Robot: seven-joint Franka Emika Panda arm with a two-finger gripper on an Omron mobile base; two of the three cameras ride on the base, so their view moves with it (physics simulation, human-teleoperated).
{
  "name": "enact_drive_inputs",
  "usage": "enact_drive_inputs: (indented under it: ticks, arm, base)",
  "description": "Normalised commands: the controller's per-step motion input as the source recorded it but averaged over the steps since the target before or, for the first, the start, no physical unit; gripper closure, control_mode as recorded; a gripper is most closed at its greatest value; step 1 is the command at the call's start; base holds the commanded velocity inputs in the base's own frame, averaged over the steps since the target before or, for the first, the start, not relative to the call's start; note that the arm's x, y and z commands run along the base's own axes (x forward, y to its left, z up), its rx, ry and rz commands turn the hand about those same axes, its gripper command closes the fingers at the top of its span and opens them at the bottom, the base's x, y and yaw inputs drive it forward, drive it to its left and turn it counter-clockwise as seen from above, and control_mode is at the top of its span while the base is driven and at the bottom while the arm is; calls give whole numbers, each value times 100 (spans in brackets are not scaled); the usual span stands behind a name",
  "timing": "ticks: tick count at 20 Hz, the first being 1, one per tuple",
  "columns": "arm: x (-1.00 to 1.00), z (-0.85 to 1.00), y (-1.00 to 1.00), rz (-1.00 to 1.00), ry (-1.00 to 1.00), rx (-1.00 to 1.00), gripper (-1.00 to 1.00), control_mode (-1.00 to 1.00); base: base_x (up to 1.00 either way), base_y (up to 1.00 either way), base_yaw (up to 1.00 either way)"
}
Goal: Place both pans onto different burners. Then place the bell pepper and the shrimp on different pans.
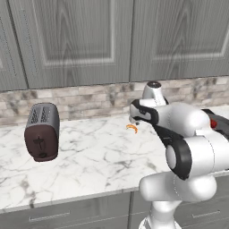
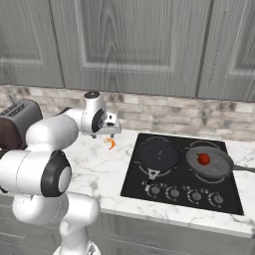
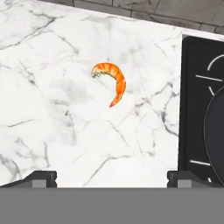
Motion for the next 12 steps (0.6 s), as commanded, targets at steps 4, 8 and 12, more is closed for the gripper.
enact_drive_inputs:
  ticks: [4,8,12]
  arm:
    - [15,-21,0,0,0,0,-100,-100]
    - [15,-22,0,0,0,0,-100,-100]
    - [18,-25,0,0,0,0,-100,-100]
  base:
    - [0,0,0]
    - [0,0,0]
    - [0,0,0]
